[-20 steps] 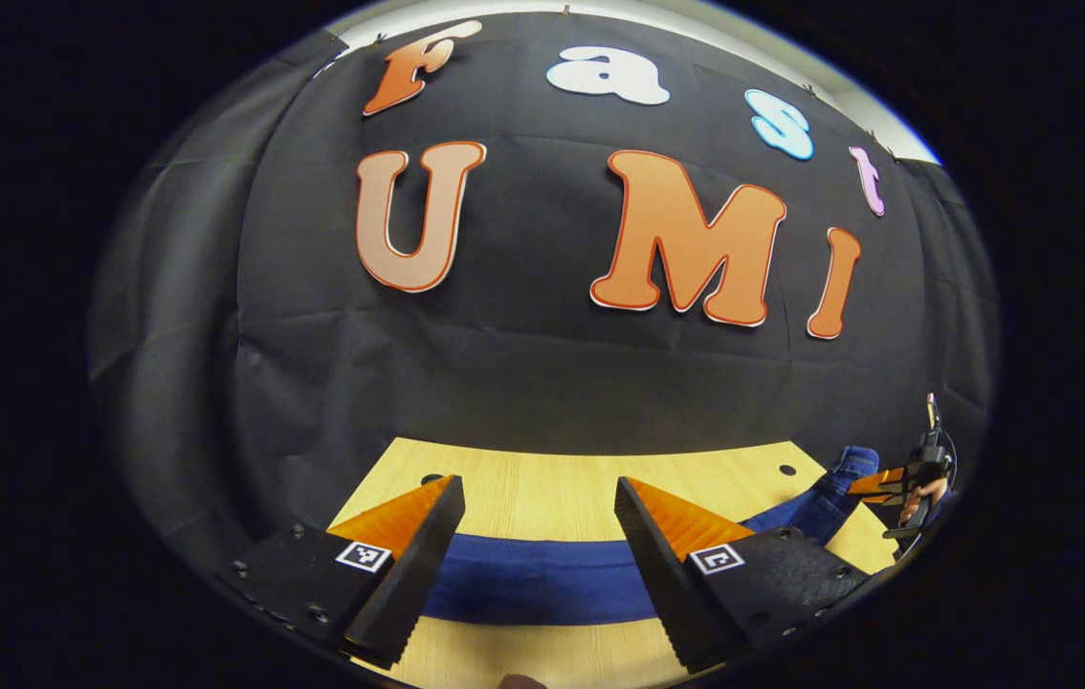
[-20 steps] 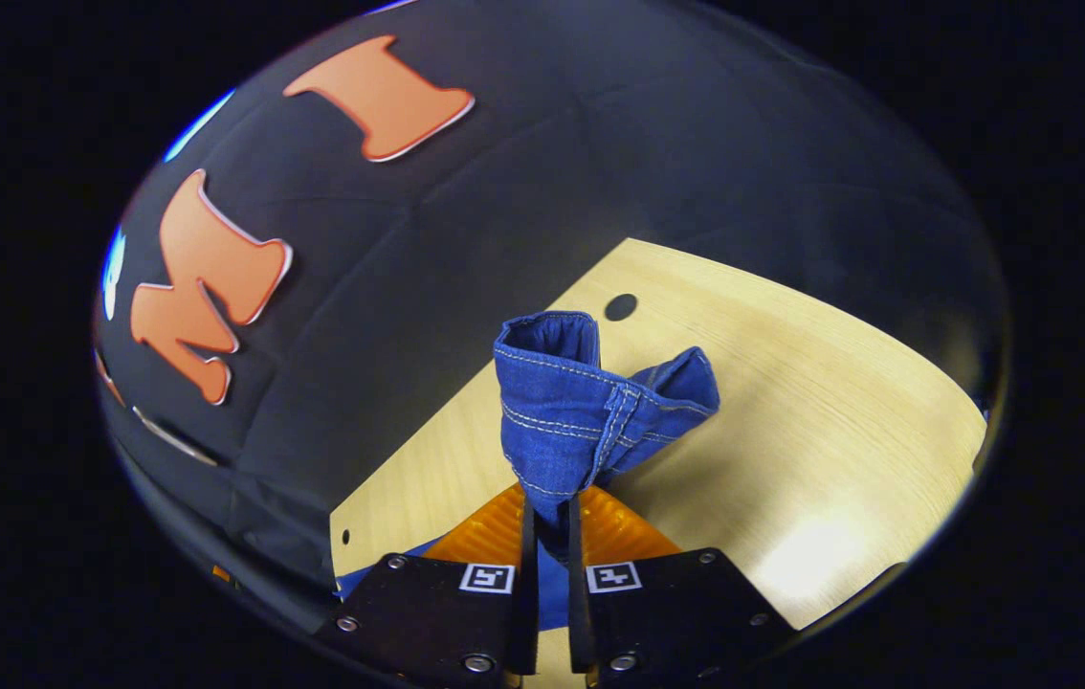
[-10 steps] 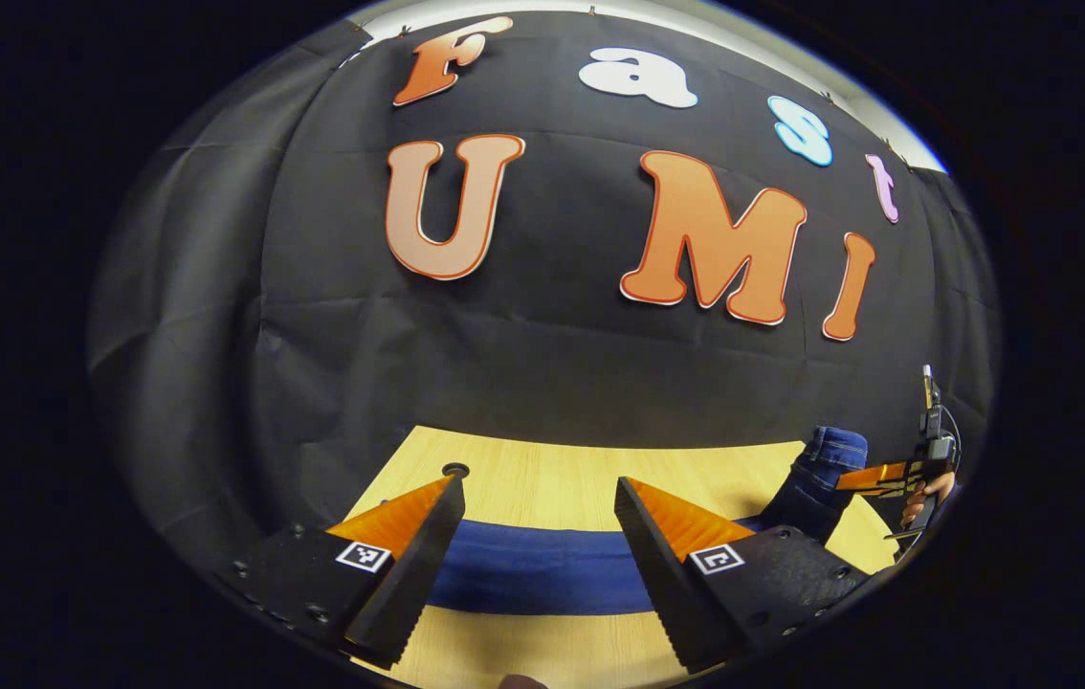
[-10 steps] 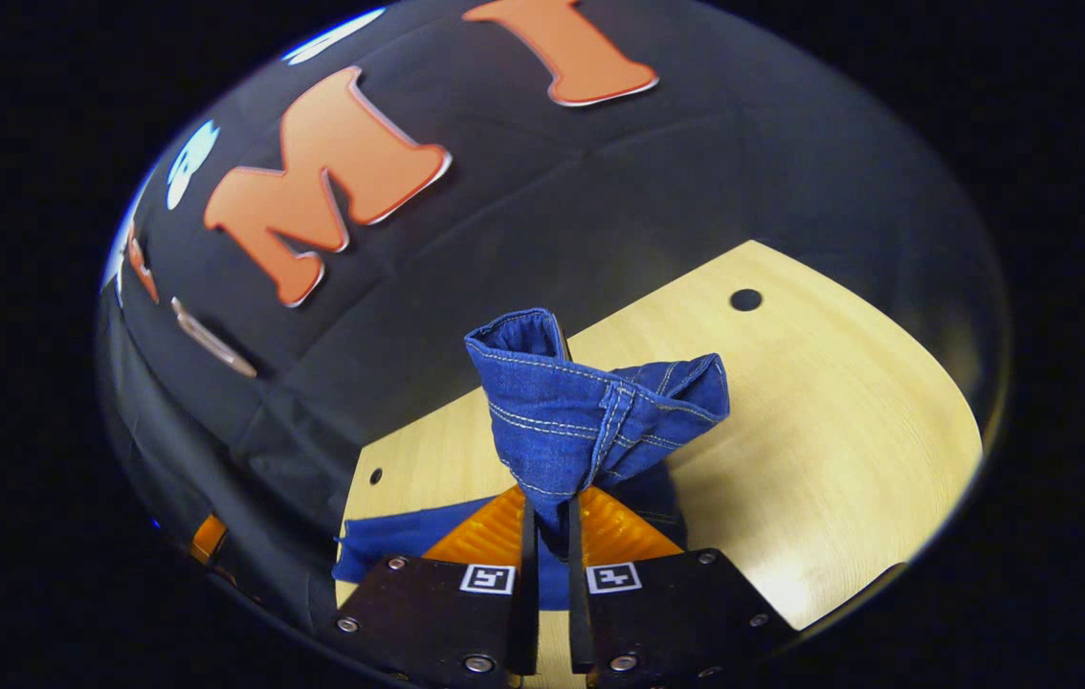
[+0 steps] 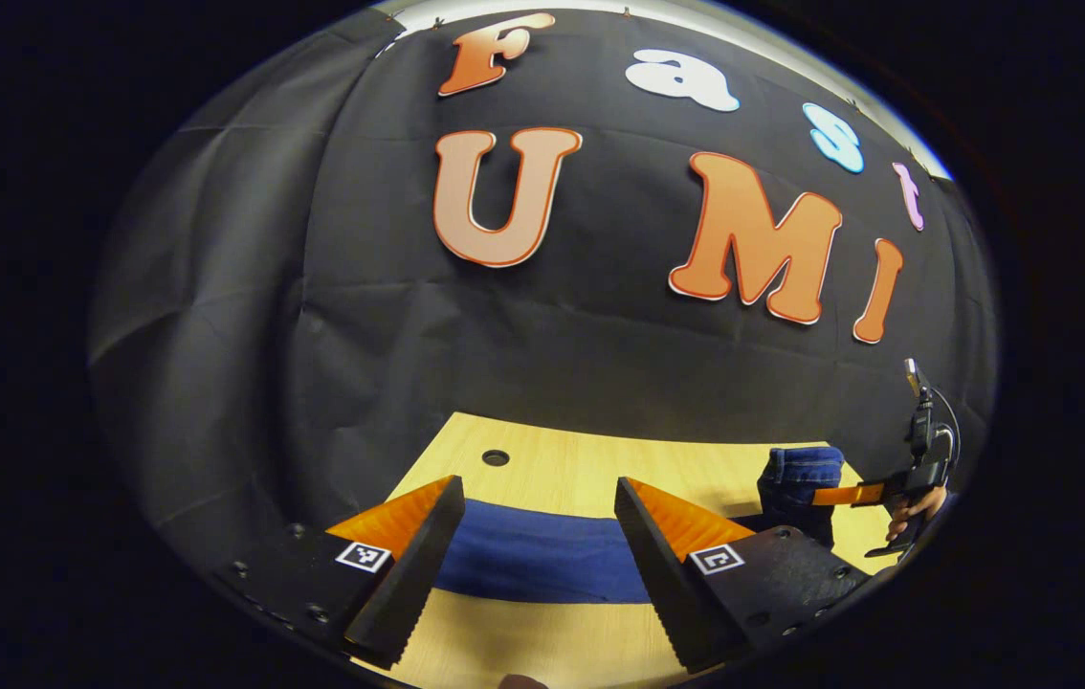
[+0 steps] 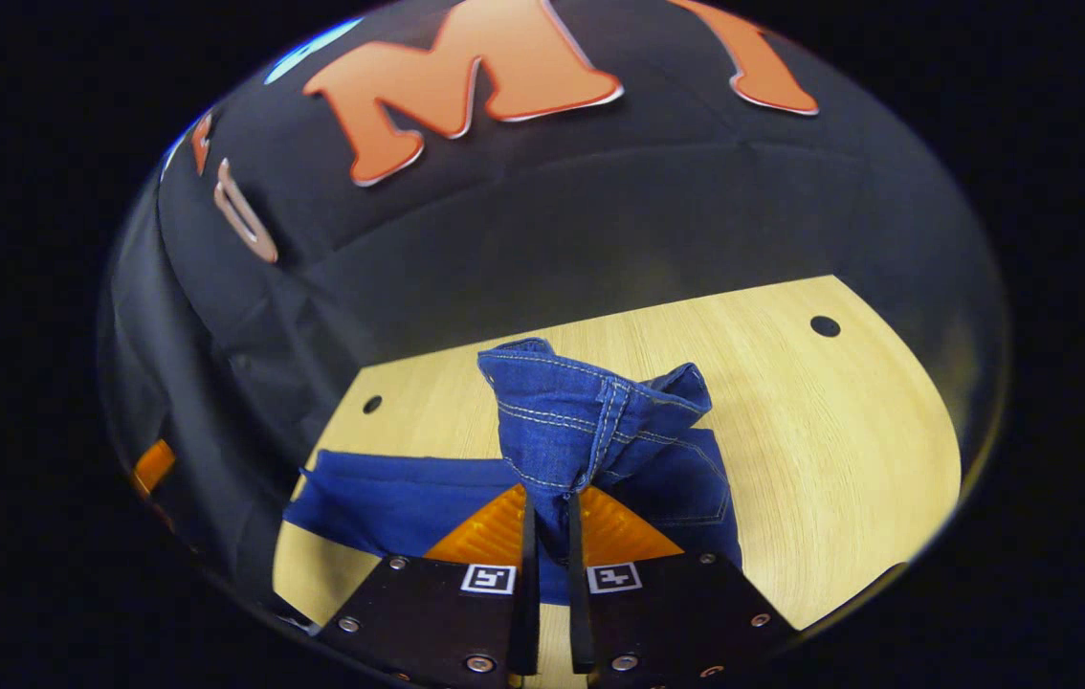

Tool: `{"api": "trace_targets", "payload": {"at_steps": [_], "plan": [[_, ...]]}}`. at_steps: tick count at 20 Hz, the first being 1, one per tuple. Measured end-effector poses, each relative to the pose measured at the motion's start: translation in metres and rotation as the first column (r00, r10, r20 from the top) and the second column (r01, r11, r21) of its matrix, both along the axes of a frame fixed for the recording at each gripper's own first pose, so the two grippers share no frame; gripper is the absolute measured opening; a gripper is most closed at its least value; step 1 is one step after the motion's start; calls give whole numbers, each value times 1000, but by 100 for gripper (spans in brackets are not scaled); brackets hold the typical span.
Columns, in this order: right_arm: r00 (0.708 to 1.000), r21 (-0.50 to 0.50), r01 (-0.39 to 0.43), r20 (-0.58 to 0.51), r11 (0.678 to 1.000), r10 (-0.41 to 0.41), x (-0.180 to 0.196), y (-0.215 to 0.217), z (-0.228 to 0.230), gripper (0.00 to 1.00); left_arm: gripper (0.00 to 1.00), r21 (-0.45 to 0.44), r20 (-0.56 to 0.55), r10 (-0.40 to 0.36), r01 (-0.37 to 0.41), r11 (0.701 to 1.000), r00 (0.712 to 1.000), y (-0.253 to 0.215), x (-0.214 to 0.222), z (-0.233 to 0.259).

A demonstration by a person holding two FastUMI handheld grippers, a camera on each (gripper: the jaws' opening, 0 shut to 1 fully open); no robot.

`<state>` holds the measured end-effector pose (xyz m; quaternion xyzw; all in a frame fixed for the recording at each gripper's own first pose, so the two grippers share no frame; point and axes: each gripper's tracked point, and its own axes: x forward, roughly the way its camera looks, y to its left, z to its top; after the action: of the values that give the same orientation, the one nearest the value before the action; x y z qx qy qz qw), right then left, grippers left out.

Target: Grasp the waist and the cuffs of the jeans and fold them to make the two legs overlap; first hold the waist and fold one-third of the jeans toward the cuffs, then hold the cuffs and fold the remaining one-third in the same direction to finish folding.

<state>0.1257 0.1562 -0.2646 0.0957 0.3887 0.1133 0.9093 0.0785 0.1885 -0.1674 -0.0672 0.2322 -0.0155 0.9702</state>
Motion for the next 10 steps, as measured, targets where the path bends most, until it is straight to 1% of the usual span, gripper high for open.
{"api": "trace_targets", "payload": {"at_steps": [2, 3, 6, 7, 8, 9, 10], "plan": [[997, -69, -76, -12, 995, 75, -6, 21, -13, 13, 97, -4, -20, 21, -21, 1000, 1000, 12, -4, -8], [993, -43, -116, -21, 992, 115, -13, 39, -18, 19, 97, -6, -31, 33, -33, 999, 999, 18, -5, -12], [987, 6, -155, -44, 988, 156, -21, 81, -32, 37, 97, -25, -67, 69, -71, 997, 995, 34, -12, -28], [986, 6, -162, -38, 987, 162, -25, 88, -30, 46, 97, -30, -82, 81, -84, 996, 993, 40, -14, -35], [984, 6, -174, -24, 985, 174, -26, 93, -25, 43, 98, -38, -94, 90, -93, 995, 992, 44, -16, -40], [984, 3, -179, -10, 984, 179, -26, 95, -20, 55, 98, -47, -106, 98, -104, 993, 989, 50, -18, -45], [984, 7, -180, 5, 984, 180, -25, 93, -16, 60, 98, -61, -118, 106, -114, 992, 987, 54, -18, -50]]}}
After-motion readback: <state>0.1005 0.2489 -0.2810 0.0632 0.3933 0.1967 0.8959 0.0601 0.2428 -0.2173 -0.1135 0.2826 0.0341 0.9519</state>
